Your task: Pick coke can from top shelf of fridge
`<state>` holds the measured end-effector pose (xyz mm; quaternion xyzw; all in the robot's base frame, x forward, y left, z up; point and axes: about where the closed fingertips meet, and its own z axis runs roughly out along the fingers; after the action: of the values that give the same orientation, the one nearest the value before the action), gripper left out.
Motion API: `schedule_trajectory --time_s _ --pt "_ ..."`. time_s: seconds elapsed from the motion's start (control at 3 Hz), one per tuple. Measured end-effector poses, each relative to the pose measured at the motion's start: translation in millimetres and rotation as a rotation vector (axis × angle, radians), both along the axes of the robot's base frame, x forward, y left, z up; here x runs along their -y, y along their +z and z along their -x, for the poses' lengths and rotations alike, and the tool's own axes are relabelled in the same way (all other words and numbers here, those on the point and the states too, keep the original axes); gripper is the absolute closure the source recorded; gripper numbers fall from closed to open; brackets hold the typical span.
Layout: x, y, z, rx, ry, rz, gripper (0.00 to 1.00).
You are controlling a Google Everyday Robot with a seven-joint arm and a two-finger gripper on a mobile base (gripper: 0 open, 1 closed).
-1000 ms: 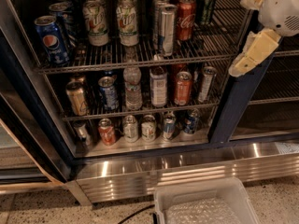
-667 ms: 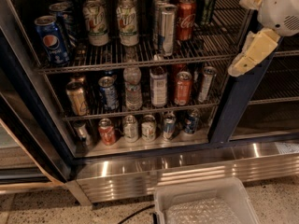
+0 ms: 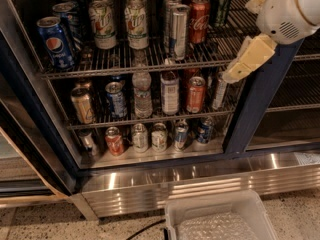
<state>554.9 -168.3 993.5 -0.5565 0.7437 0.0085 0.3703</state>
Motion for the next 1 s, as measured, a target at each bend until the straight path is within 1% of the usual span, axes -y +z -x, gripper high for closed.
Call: schedule_trajectory --time_s 0.33,0.67,1.0 --pt "-6 -5 3 0.012 -0.056 -0.041 0.0" --pt "1 -14 4 0.022 -0.104 -0.084 0.0" --pt "10 -25 -1 0.036 -0.133 -0.14 0.0"
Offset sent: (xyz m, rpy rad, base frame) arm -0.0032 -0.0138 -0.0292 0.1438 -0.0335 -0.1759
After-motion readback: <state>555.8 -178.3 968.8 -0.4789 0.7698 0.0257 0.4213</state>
